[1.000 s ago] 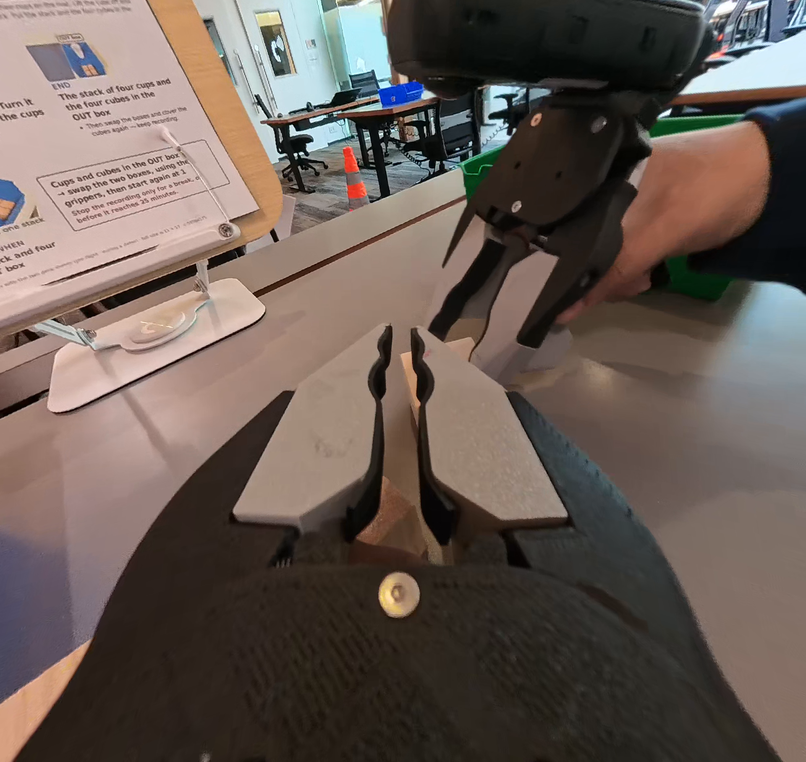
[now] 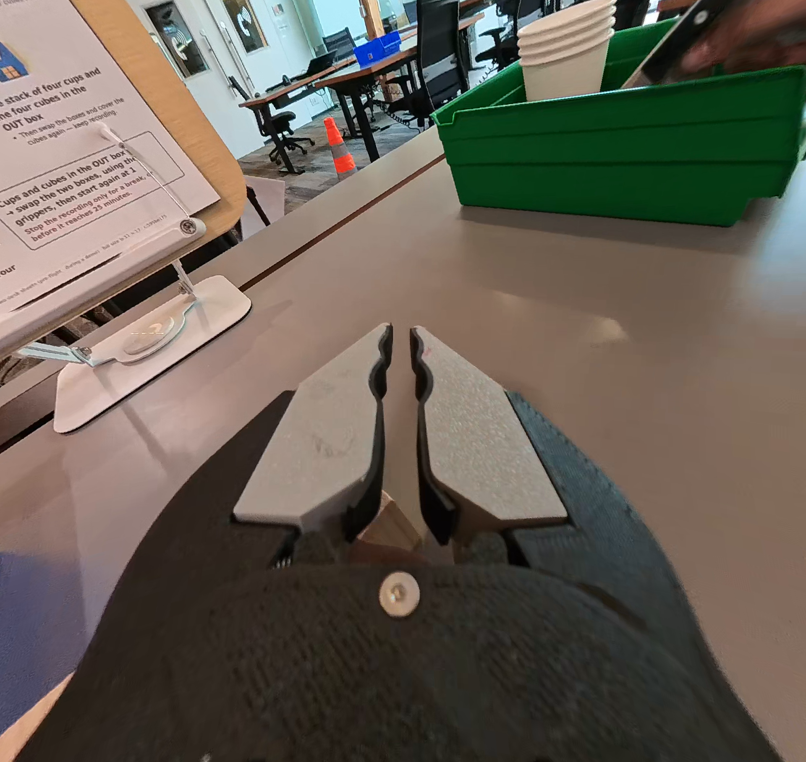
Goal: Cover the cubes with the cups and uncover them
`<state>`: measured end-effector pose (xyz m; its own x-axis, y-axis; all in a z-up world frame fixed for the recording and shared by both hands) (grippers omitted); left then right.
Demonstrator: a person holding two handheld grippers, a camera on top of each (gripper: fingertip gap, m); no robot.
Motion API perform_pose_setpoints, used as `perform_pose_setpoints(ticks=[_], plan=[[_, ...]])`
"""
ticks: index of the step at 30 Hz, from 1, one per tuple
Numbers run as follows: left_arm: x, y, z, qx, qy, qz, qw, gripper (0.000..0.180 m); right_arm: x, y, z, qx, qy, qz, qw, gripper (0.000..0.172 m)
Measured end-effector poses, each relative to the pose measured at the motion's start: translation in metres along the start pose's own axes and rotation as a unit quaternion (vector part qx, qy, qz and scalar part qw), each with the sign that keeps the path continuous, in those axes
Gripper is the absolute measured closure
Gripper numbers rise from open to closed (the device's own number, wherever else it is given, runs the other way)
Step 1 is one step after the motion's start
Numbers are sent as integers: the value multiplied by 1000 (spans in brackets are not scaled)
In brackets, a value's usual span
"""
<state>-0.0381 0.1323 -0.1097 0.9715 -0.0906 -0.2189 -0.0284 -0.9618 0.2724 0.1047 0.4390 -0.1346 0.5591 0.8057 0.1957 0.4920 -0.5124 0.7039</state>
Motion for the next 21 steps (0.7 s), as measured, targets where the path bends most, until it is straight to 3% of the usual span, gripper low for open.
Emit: perform_pose_setpoints(ticks=[5,12,18,21], plan=[[2,-1,1,-4,-3,4,1000,175,4,-7,-9,13,-3,21,1000,121],[4,-2,1,-8,-10,7,1000,174,33,40,-18,71,19,55,996,136],[5,-3,1,-10,-15,8,1000,174,59,50,16,5,90,81,993,161],[6,-4,2,-11,-14,10,1000,174,62,41,43,-62,117,82,988,161]])
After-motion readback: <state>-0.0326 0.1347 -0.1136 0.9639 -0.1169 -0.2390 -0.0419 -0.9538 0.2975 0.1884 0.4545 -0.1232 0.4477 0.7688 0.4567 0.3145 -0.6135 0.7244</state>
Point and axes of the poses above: each gripper's, where its closed fingertips meet, y back along the fingers, z out of its underside, x = y × z across the jaws, the point moved 3 cm from there along y, back along the fingers, and after that the axes turned 15 degrees about z, right-handed, at the moved point
